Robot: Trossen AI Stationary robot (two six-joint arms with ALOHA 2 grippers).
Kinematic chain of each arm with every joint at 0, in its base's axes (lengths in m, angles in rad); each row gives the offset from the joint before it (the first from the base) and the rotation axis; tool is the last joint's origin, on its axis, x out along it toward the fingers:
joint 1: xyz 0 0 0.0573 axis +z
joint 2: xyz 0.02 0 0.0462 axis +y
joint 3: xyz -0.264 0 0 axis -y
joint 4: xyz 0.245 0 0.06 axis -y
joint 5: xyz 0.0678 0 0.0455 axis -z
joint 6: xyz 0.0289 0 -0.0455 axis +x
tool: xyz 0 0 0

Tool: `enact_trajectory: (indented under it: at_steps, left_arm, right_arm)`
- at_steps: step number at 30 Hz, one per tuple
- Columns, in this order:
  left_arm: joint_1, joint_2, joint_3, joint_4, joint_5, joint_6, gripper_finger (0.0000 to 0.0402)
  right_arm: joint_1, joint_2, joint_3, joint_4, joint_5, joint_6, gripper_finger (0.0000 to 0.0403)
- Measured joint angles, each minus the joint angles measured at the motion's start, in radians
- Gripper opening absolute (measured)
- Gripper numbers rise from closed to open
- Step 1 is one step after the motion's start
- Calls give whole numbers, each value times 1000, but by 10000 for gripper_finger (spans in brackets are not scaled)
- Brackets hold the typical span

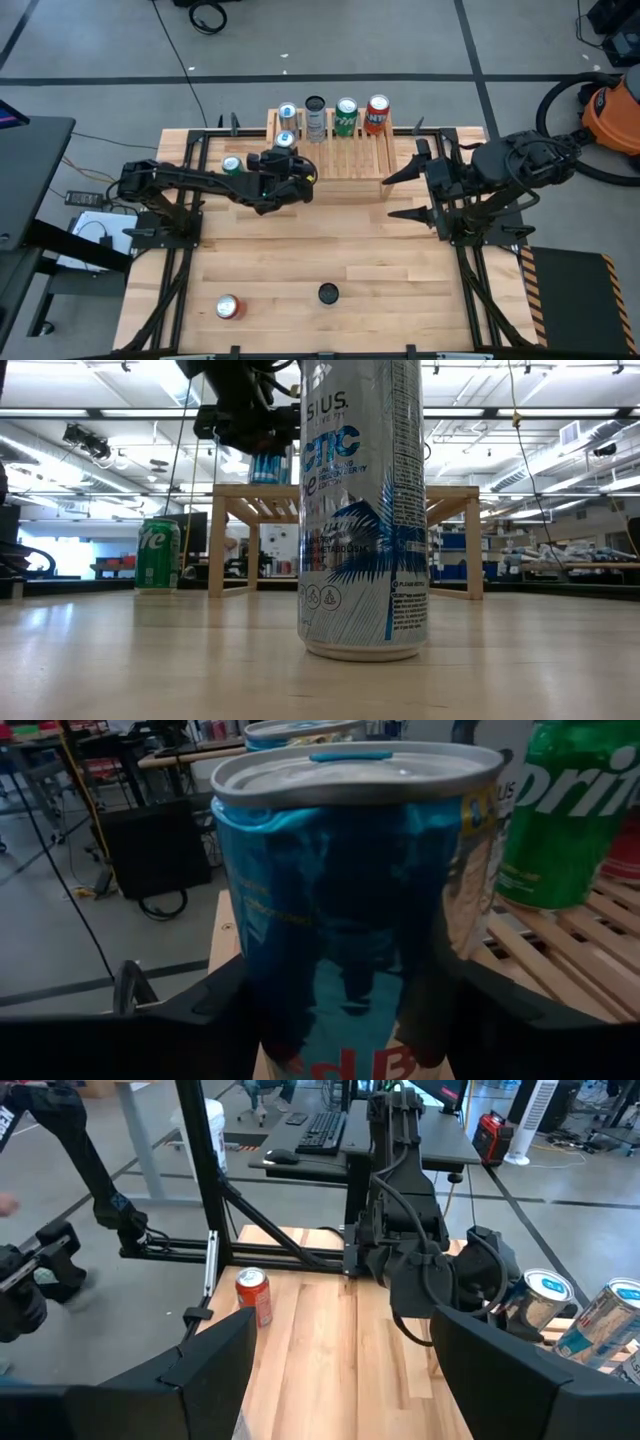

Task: Place canned beverage on shelf
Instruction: Put the blue soda can aligned with the other blue soda can on the shelf

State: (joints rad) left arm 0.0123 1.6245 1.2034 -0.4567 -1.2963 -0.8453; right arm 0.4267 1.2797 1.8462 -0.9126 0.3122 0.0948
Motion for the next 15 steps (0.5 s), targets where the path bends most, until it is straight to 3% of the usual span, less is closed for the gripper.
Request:
enact_trajectory:
  at_steps: [7,15]
  left_arm:
    - [8,-1,1,-2,46,-8,275]
    - [8,-1,1,-4,35,-5,280]
  right_arm:
    - [0,0,0,6,0,0,307]
    - [0,0,0,6,-22,11,307]
